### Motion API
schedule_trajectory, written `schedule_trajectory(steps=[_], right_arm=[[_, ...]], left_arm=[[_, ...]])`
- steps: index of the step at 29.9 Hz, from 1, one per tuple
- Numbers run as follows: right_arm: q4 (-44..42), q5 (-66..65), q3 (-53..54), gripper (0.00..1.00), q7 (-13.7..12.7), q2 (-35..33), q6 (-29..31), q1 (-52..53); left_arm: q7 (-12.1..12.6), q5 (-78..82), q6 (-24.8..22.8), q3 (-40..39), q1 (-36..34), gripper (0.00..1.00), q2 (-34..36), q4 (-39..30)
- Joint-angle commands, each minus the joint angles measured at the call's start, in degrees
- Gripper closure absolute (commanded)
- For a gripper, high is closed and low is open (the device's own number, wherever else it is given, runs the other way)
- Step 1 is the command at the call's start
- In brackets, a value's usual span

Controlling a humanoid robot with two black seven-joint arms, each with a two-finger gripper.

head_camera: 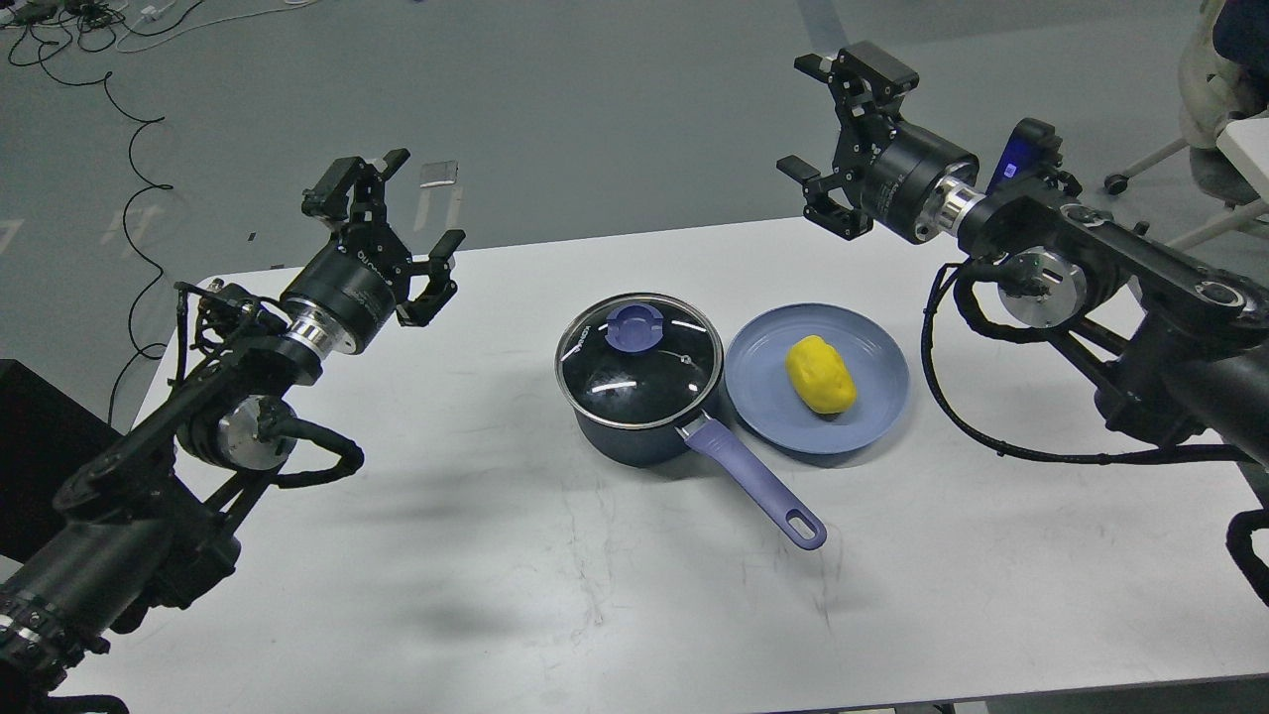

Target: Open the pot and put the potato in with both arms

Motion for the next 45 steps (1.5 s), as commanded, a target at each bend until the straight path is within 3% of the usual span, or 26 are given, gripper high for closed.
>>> schedule_trajectory(steps=[1,5,7,10,13,20,24,27,32,36,45], right_arm=[[-0.1,-0.1,-0.6,0.00,0.0,0.4,0.0,-0.5],[-0.1,-0.2,-0.6,0.00,0.0,0.6,0.0,-0.3],[-0.1,-0.2,-0.5,0.00,0.0,0.6,0.0,0.1],[-0.1,-0.2,-0.1,0.00,0.0,0.5,-0.1,0.0],[-0.2,-0.2,0.4,0.00,0.0,0.1,-0.2,-0.6],[-0.3,-0.1,2.9,0.00,-0.2,-0.5,-0.3,-3.0],[-0.2,0.0,5.2,0.00,-0.1,-2.3,-0.3,-4.8],[-0.1,0.1,8.0,0.00,-0.1,-3.2,-0.3,-6.8],[-0.1,0.1,10.2,0.00,-0.1,-3.4,-0.4,-9.3],[-0.2,0.1,10.7,0.00,0.0,-3.6,-0.7,-10.4],[-0.6,0.3,11.8,0.00,0.0,-3.9,-0.8,-12.1]], left_arm=[[-1.3,0.7,-1.8,0.4,0.0,0.02,0.3,1.4],[-2.8,4.5,-1.7,0.3,-0.4,0.02,0.2,1.6],[-7.8,12.8,-0.7,0.4,-1.2,0.02,0.3,1.5],[-10.9,23.0,3.5,0.4,-1.3,0.02,0.4,0.8],[-10.9,32.9,8.9,0.4,-1.5,0.02,0.6,-1.0],[-10.9,49.3,9.7,1.2,-3.8,0.02,1.4,-6.1],[-10.9,64.4,16.8,3.5,-7.3,0.02,1.3,-6.1],[-10.9,74.6,24.2,9.3,-9.2,0.02,0.9,-6.1],[-10.9,80.5,32.0,18.9,-13.3,0.02,0.9,-6.2],[-10.9,85.7,33.2,26.5,-16.3,0.02,0.8,-6.2],[-10.9,96.8,33.4,31.3,-14.7,0.02,-2.7,-4.9]])
